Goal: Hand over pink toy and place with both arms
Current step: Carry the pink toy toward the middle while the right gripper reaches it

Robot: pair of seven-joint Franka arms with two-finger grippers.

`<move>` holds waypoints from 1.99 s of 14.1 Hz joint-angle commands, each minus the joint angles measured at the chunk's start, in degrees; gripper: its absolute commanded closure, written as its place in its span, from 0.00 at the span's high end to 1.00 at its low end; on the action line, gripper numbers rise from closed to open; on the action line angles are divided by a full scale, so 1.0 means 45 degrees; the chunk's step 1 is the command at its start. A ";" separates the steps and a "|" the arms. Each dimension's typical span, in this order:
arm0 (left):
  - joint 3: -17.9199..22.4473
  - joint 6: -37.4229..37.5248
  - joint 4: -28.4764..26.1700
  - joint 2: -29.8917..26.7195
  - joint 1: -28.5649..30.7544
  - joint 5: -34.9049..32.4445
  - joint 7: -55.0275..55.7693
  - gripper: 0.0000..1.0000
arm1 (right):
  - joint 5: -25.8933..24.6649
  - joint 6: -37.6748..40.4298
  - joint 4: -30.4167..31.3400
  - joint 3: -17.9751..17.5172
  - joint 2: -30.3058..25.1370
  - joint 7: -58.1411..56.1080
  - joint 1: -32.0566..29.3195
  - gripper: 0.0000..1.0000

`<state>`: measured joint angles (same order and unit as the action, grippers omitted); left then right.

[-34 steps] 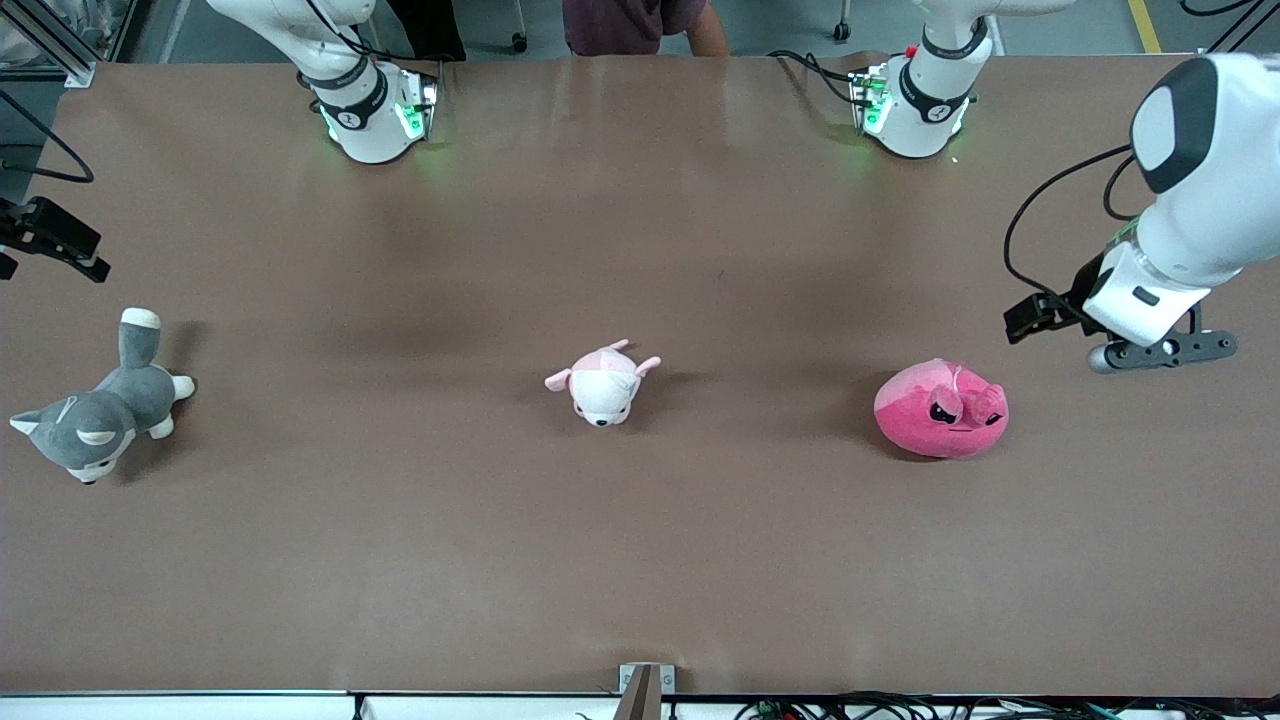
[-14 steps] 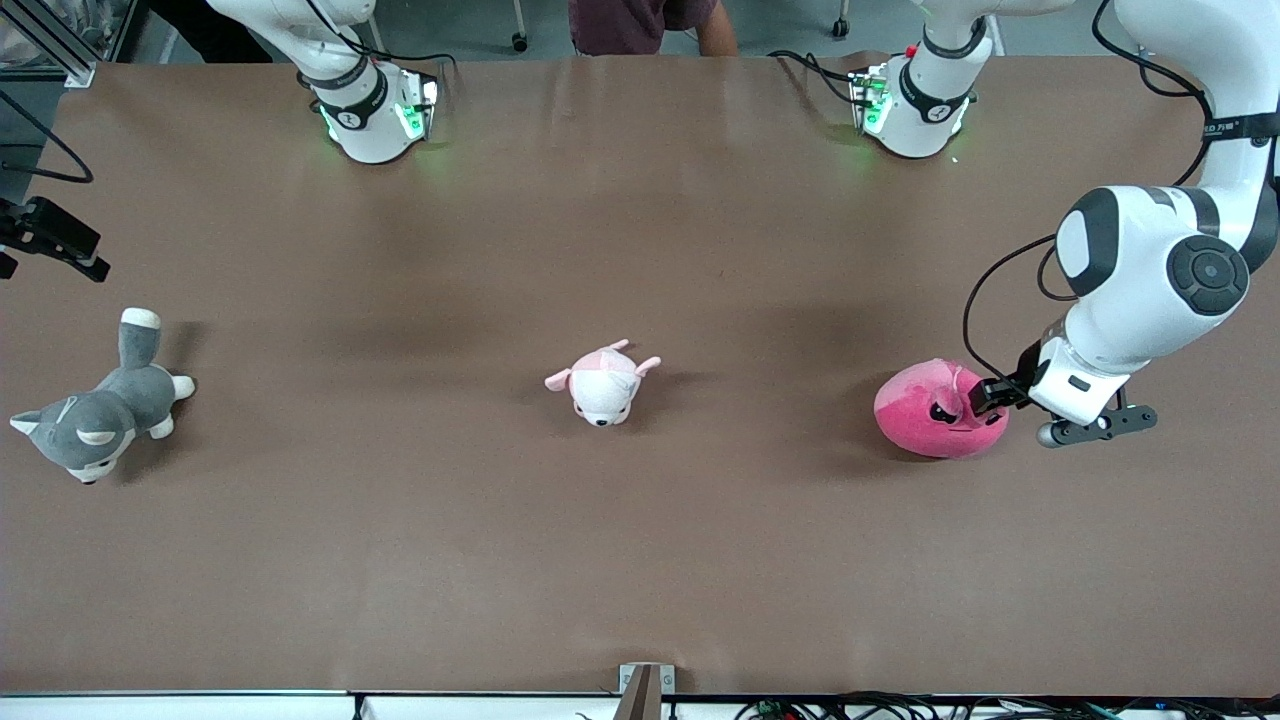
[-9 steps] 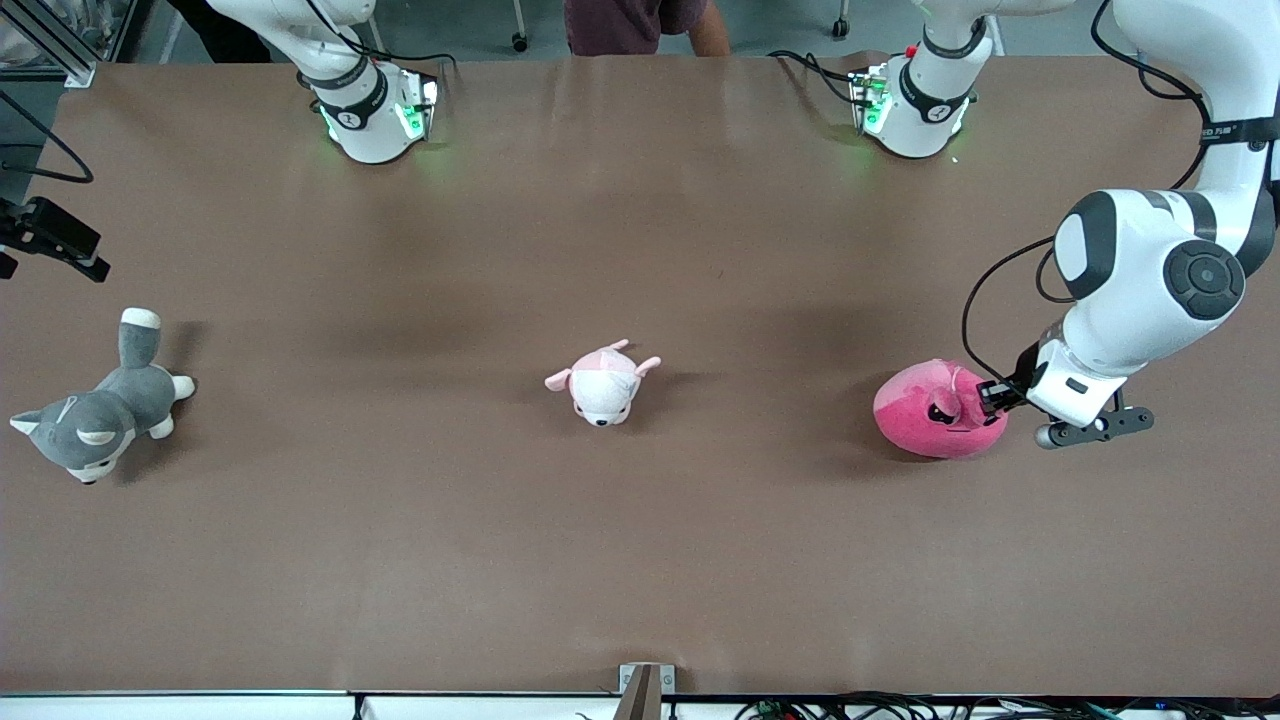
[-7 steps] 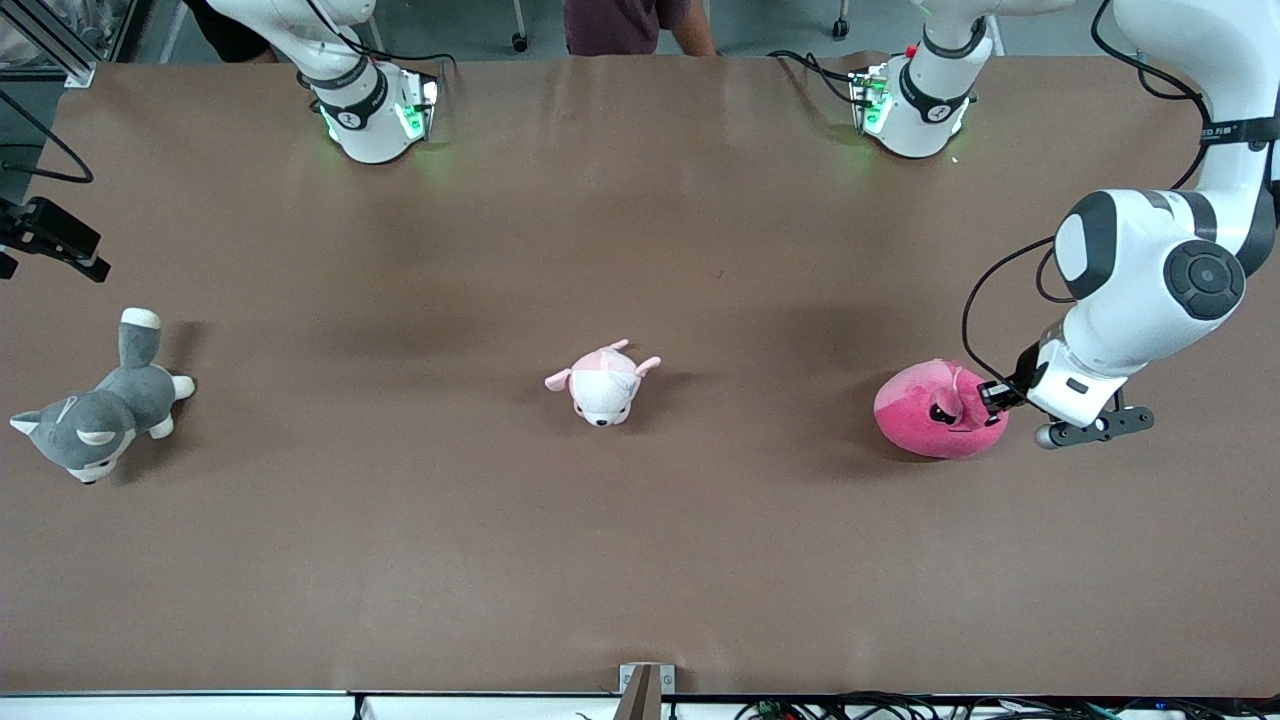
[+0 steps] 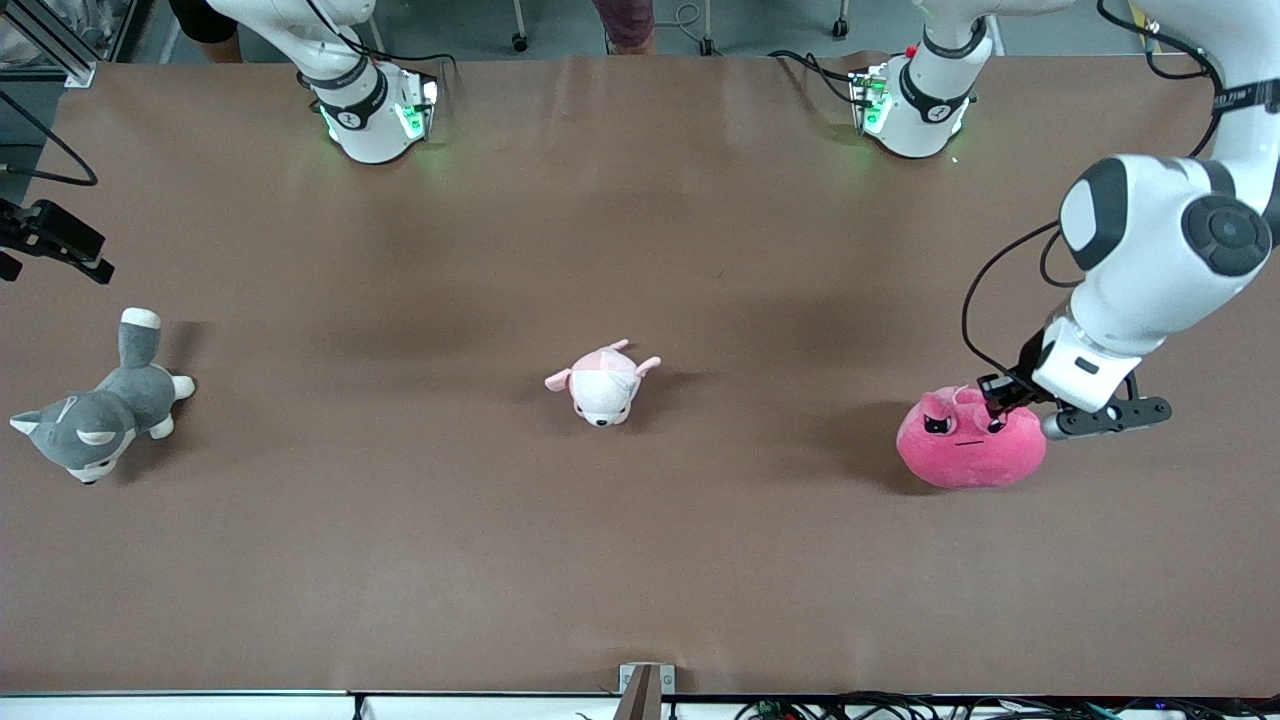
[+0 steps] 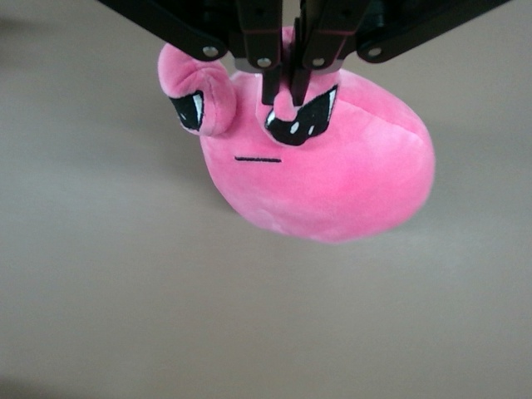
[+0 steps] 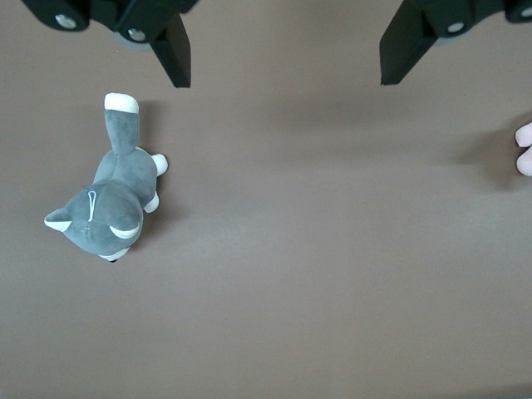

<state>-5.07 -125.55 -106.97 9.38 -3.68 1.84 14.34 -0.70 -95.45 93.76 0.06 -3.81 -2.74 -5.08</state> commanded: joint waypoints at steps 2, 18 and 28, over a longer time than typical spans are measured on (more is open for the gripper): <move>-0.0901 0.2562 0.2573 -0.0035 -0.0120 0.0547 0.0524 0.00 | 0.0020 0.0291 0.0082 -0.0092 -0.0129 -0.0015 0.0055 1.00; -0.2349 0.2648 0.8303 0.2798 -0.6153 0.0547 1.0717 0.00 | 0.6852 0.1133 0.0043 -0.0092 0.0866 0.0571 0.2534 0.98; -0.2349 -0.0849 0.8303 0.4009 -0.7738 0.0723 1.4681 0.00 | 0.8711 0.0958 -0.0250 -0.0072 0.1745 0.0571 0.3433 0.85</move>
<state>-15.76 -129.46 -71.58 27.17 -38.46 4.21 78.27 36.64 -90.70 93.57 -0.81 2.28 -0.57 8.89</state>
